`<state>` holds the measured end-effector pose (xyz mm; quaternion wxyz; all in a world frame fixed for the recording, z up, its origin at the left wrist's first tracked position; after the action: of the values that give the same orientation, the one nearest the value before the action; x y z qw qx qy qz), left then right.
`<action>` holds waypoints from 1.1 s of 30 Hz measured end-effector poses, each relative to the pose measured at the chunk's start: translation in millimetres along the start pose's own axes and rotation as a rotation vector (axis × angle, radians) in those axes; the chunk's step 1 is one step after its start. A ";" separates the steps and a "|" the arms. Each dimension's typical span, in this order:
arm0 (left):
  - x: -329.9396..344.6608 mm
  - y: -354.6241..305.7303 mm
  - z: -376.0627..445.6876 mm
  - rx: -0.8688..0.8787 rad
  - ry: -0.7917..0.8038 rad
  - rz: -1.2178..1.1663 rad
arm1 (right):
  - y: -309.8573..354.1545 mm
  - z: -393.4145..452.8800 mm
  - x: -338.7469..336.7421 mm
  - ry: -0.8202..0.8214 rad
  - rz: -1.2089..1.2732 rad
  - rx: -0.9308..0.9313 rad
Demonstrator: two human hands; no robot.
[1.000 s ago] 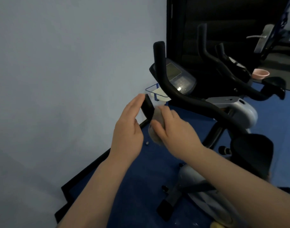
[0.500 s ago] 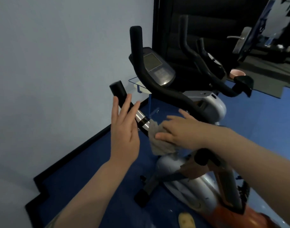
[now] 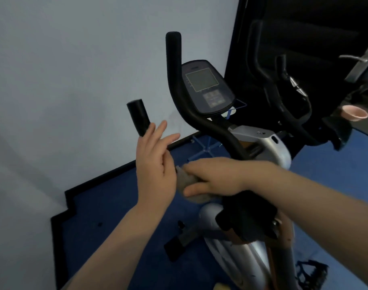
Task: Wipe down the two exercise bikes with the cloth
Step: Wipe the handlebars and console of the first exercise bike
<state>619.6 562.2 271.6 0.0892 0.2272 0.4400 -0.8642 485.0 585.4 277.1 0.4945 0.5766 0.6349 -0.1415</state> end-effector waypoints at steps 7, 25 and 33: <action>23.3 -25.6 22.0 -0.085 -0.050 0.140 | -29.3 -42.9 -28.2 -0.054 -0.120 -0.067; 46.2 -30.1 20.2 -0.193 -0.179 0.465 | -96.9 -44.6 -11.2 -0.641 0.392 -0.096; 48.2 -30.5 19.2 -0.190 -0.180 0.522 | -102.6 -40.7 -17.9 -0.638 -0.025 0.135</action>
<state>560.3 567.3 280.7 0.3681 0.2460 0.4359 -0.7836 373.9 575.1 270.4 0.6271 0.5269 0.4442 -0.3629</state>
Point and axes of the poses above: each hand's wrist, its own z-axis towards the middle knuckle, its own x-axis out of the palm, y = z × x, the point moved 4 cm from there along z, towards the middle knuckle, and after that the axes turned 8 degrees about y, right-handed, at the moved point
